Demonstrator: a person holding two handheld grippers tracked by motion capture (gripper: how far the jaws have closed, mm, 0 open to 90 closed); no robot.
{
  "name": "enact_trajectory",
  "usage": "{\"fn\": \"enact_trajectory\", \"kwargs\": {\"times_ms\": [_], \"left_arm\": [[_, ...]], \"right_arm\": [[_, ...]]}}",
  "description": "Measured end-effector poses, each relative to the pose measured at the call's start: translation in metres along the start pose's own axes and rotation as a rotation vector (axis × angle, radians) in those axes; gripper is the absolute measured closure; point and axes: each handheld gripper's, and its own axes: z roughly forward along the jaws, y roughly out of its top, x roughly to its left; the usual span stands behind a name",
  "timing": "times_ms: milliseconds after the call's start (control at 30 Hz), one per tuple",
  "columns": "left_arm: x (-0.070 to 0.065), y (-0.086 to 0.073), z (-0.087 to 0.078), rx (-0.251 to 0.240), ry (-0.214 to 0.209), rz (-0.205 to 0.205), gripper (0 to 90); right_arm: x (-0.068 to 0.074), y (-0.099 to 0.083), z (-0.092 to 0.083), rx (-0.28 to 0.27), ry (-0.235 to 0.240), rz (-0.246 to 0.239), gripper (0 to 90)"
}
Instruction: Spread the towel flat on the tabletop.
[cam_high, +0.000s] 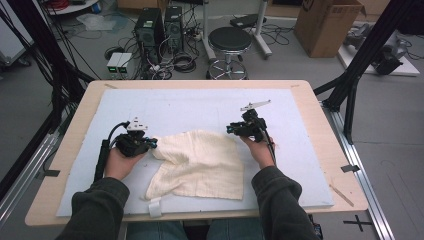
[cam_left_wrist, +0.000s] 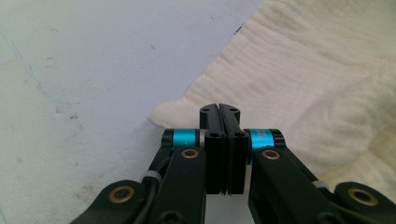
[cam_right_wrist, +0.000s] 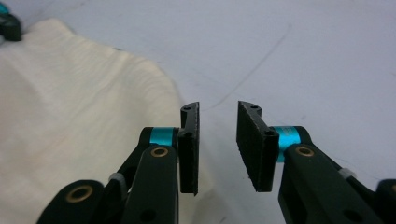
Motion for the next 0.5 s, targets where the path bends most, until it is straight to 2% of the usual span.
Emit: {"fn": "enact_trajectory", "kwargs": {"times_ms": [67, 200, 267, 400, 500], "left_arm": [[0.001, 0.000, 0.001, -0.004, -0.004, -0.010, 88.5], [0.001, 0.000, 0.001, -0.002, -0.003, -0.011, 88.5], [0.001, 0.000, 0.000, -0.004, -0.002, -0.003, 88.5], [0.000, 0.000, -0.003, -0.006, -0.001, -0.002, 88.5], [-0.001, 0.000, -0.004, -0.008, 0.001, 0.000, 88.5]], "right_arm": [[-0.004, -0.002, 0.006, 0.020, -0.012, 0.002, 73.4], [-0.001, -0.004, 0.018, 0.074, 0.036, -0.026, 78.3], [0.006, -0.003, 0.019, 0.089, 0.078, -0.048, 81.7], [0.022, 0.000, 0.013, 0.096, 0.134, -0.102, 82.6], [0.038, -0.001, 0.011, 0.132, 0.146, -0.165, 82.4]]}}
